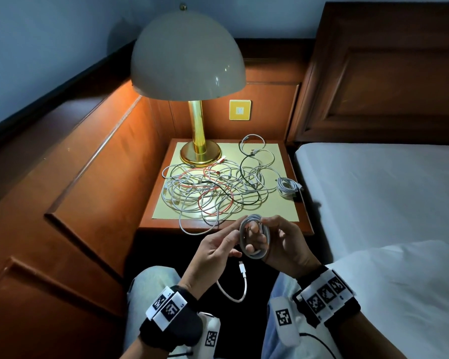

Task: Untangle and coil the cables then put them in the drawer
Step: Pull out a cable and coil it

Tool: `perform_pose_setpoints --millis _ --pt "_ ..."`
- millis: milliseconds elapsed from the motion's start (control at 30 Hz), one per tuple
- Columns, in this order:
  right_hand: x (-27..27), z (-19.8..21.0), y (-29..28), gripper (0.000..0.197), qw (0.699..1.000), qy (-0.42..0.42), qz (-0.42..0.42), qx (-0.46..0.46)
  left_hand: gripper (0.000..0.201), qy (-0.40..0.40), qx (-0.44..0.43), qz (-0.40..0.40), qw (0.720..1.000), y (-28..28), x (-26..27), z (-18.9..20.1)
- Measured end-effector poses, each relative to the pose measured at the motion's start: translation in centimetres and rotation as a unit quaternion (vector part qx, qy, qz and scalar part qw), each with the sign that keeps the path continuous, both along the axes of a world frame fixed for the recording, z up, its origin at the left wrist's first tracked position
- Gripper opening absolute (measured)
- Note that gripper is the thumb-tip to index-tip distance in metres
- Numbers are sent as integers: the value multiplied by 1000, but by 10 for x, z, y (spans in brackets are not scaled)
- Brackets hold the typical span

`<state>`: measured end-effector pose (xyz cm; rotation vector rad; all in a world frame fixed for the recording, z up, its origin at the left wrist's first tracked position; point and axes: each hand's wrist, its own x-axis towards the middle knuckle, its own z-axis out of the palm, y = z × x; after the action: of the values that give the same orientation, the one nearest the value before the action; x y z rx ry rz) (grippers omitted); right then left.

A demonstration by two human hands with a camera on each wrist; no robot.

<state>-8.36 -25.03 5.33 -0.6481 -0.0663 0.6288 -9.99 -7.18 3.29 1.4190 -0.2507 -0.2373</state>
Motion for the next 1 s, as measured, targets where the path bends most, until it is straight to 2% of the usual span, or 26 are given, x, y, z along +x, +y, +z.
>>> perform_pose_setpoints --millis 167,333,500,600,667,700,767,933,1000 --pt "2 1 1 23 1000 8 -13 14 41 -48 44 28 997 -1 3 -4" --pt "-1 0 6 25 999 34 -36 -15 32 -34 18 81 996 -4 5 -9" --pt "-4 5 21 25 993 37 -103 -39 47 -37 59 116 991 -6 5 -10" --pt "-3 0 20 28 982 -2 -155 -110 36 -37 69 138 987 -5 7 -7" --pt "0 -5 11 25 970 5 -189 -154 32 -60 98 144 983 -3 7 -5" --pt "0 -7 9 23 970 -3 -184 -160 31 -61 106 145 982 -2 7 -3" --pt "-3 -11 9 22 966 -50 -163 -193 31 -34 89 149 984 0 8 -2" --pt "-5 -22 8 15 917 -124 -240 -295 31 34 29 130 990 -1 7 -2" --pt "-6 -24 8 14 923 -124 -234 -278 29 64 7 122 990 -1 6 -1"
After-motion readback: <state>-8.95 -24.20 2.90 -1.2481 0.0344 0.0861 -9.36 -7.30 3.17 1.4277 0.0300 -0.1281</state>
